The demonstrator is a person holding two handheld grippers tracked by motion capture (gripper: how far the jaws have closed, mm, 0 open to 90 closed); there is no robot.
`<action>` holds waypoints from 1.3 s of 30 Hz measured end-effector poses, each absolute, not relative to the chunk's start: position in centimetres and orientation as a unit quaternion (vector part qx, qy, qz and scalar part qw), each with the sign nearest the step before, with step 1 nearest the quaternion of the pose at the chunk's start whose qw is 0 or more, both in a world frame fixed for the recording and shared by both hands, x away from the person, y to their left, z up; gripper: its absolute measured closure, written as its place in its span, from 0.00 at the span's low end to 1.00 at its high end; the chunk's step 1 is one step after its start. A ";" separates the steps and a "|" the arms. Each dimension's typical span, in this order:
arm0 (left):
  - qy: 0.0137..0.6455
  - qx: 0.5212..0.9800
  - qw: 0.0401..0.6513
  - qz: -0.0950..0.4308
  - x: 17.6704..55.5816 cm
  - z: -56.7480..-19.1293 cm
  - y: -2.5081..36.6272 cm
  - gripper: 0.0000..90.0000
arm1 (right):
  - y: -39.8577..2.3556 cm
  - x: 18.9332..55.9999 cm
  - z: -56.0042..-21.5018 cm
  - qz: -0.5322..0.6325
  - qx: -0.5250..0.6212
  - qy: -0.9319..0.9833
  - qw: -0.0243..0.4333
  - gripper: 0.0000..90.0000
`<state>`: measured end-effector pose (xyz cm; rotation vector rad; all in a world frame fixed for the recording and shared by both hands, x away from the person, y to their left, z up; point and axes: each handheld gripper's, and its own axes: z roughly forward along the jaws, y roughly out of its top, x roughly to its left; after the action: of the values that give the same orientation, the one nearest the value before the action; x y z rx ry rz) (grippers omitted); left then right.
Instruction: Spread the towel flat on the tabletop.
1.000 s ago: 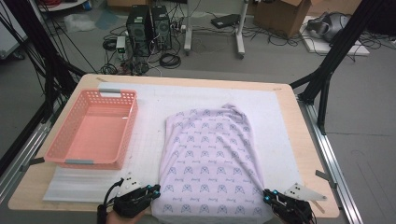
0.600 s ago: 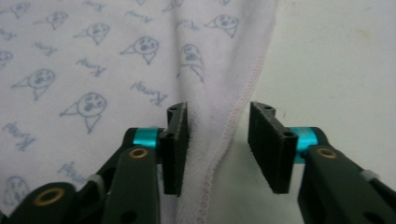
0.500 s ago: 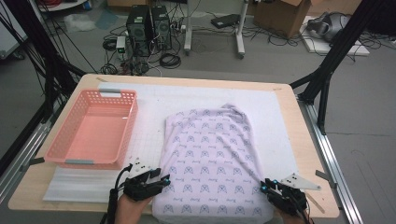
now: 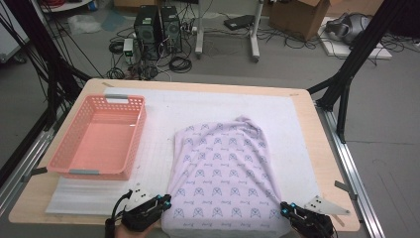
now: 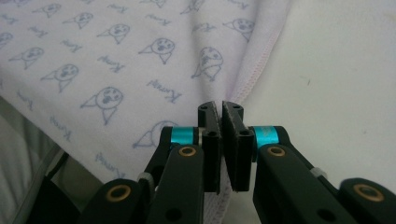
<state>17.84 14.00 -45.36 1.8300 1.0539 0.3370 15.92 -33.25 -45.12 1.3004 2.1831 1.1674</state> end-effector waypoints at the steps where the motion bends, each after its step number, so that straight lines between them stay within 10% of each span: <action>1: 0.432 0.743 0.493 0.136 18.0 -45.2 14.2 0.78 | -33.2 15.9 -45.1 0.414 0.462 0.765 0.171 0.89; 7: 0.433 0.717 0.530 0.129 19.5 -44.8 14.9 0.54 | -33.5 16.3 -44.5 0.431 0.475 0.743 0.193 0.74; 33: 0.432 0.729 0.513 0.136 25.6 -44.3 12.9 0.48 | -33.5 23.4 -44.6 0.425 0.462 0.755 0.189 0.62; 39: 0.460 0.746 0.467 0.117 27.8 -45.3 11.7 0.47 | -32.2 25.0 -45.1 0.392 0.457 0.778 0.179 0.75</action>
<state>27.78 11.67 -45.29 1.8310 1.1278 0.2872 24.99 -32.25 -45.09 1.2921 2.2000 1.1074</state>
